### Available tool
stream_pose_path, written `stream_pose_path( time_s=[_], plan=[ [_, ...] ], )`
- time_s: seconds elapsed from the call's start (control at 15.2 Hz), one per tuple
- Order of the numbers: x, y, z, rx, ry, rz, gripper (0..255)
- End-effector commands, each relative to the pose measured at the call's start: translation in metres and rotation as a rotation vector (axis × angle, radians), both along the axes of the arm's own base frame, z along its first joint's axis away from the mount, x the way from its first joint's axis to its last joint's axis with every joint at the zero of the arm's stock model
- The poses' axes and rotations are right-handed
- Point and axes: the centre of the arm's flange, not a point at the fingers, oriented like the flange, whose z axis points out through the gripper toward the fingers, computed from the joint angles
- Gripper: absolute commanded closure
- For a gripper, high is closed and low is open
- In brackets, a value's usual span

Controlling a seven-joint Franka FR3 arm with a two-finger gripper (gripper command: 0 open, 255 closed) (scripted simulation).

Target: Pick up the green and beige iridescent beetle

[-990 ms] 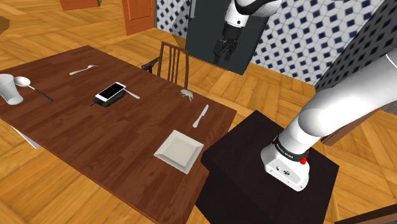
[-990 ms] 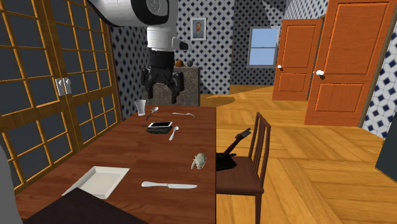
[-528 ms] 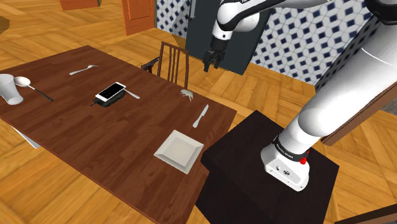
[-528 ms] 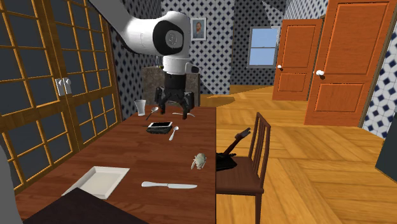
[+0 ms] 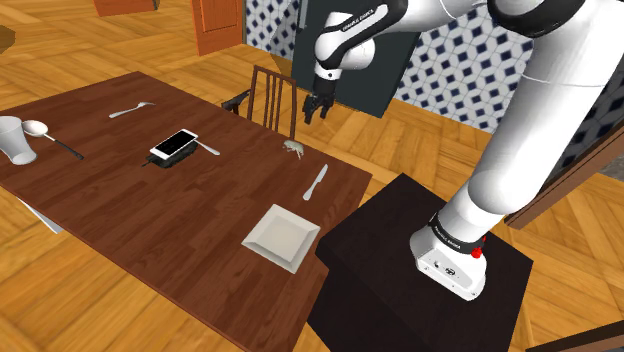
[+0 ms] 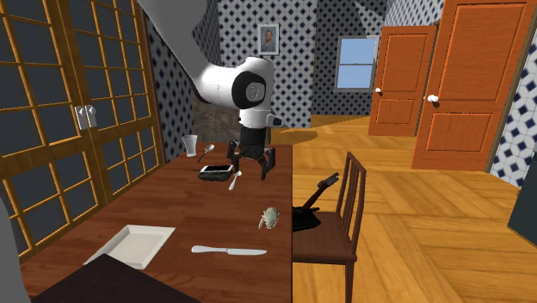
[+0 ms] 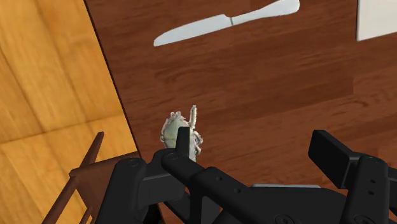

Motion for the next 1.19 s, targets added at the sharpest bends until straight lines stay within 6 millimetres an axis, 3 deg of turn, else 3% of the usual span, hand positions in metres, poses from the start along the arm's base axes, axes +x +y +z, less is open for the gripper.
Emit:
stream_pose_path(
  time_s=[0.0,0.86,1.12],
  plan=[
    [0.018,-0.009,-0.026,0.002,0.003,0.005,0],
    [0.124,-0.024,-0.165,0.019,0.03,0.035,0],
    [0.125,-0.024,-0.182,0.019,0.031,0.035,0]
  ],
)
